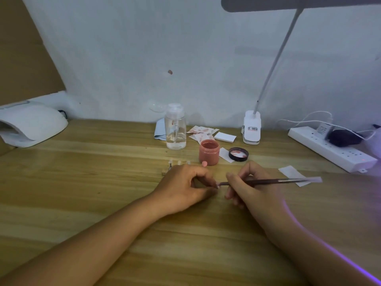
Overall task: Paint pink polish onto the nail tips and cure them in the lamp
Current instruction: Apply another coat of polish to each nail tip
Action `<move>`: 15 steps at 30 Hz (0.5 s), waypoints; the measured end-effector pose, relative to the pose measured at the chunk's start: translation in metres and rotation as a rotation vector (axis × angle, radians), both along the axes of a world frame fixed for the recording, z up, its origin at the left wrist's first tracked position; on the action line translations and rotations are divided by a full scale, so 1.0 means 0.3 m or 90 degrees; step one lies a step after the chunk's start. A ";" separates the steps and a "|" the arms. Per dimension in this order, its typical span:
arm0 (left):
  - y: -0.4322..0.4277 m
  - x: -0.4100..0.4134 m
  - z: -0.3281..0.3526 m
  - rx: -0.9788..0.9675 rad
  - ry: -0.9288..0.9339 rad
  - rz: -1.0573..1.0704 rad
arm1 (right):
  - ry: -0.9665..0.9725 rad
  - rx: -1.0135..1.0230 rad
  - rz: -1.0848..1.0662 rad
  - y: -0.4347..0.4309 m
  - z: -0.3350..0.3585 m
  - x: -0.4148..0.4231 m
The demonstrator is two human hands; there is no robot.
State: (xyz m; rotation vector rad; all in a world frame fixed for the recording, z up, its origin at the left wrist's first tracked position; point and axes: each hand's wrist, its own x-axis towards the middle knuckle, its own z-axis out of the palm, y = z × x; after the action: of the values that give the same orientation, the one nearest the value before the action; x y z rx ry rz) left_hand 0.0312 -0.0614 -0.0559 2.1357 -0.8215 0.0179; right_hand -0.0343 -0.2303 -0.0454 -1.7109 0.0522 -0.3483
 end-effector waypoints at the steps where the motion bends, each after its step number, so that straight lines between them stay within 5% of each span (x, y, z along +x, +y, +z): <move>1: -0.002 0.002 -0.001 0.000 -0.003 -0.008 | 0.001 -0.024 -0.011 -0.002 -0.002 -0.001; 15: -0.008 0.017 -0.014 -0.012 -0.019 -0.005 | 0.008 -0.028 -0.008 0.000 0.006 0.001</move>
State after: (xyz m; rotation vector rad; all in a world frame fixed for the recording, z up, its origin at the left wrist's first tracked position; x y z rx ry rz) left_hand 0.0363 -0.0637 -0.0600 2.1186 -0.8444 0.0540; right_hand -0.0339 -0.2302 -0.0437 -1.7578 0.0653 -0.3499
